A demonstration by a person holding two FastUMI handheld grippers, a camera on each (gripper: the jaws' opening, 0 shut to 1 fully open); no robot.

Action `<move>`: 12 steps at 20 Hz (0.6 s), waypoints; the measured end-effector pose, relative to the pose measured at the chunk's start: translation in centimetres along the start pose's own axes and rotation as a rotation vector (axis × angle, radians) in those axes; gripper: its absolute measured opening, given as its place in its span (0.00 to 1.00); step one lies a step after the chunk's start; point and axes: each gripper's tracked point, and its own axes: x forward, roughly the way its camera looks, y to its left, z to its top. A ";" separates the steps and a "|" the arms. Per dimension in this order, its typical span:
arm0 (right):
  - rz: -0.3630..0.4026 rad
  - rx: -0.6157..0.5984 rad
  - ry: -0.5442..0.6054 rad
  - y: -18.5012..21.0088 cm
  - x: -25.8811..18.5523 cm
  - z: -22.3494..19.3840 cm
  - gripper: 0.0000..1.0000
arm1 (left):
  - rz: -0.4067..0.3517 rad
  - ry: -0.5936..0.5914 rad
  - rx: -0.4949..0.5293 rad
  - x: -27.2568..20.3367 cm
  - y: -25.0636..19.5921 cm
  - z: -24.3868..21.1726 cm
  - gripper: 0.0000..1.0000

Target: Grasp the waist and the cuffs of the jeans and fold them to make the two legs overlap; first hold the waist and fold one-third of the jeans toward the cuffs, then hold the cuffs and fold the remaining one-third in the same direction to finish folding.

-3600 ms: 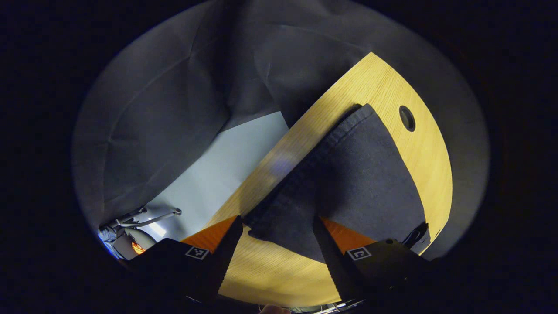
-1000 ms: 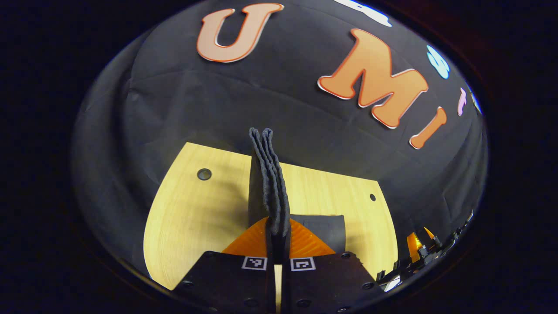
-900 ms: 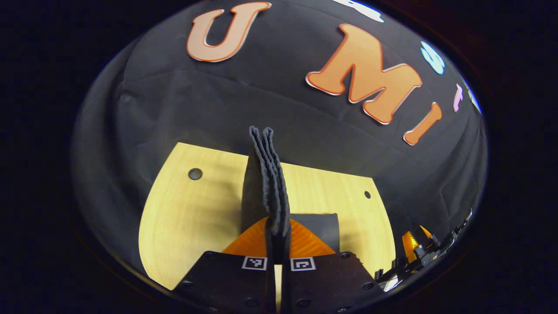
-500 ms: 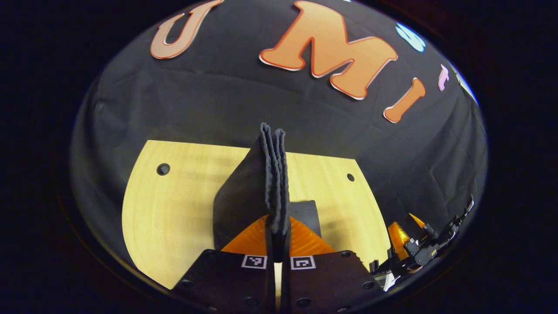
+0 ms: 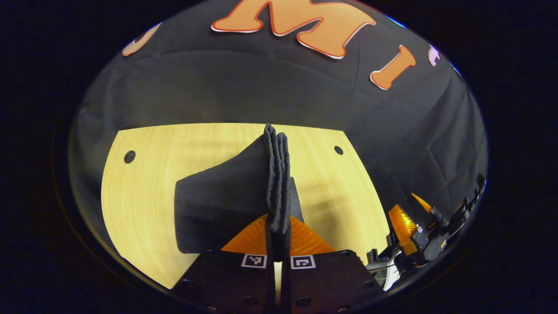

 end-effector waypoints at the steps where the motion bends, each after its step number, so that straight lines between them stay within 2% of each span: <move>1: 0.003 0.002 0.004 -0.2 0.2 -0.1 0.96 | 0.002 0.018 0.007 0.8 -0.5 -0.8 0.06; 3: 0.002 0.004 0.011 -0.8 0.4 -0.5 0.96 | 0.013 0.056 0.031 2.3 -1.0 -2.1 0.04; 6: 0.014 0.005 0.021 -1.0 0.7 -0.9 0.96 | 0.055 0.099 0.095 4.8 -1.9 -4.2 0.06; 8: 0.017 0.002 0.024 -1.1 0.7 -1.1 0.96 | 0.053 0.136 0.110 6.5 -2.6 -5.3 0.10; 9: 0.018 0.005 0.025 -1.2 0.7 -1.2 0.96 | 0.049 0.148 0.100 7.4 -3.0 -5.9 0.18; 10: 0.025 0.008 0.026 -1.0 0.7 -1.1 0.96 | 0.033 0.156 0.082 7.7 -3.7 -6.3 0.21; 12: 0.029 0.006 0.025 -0.9 0.8 -1.1 0.96 | 0.019 0.166 0.058 8.1 -4.2 -7.4 0.35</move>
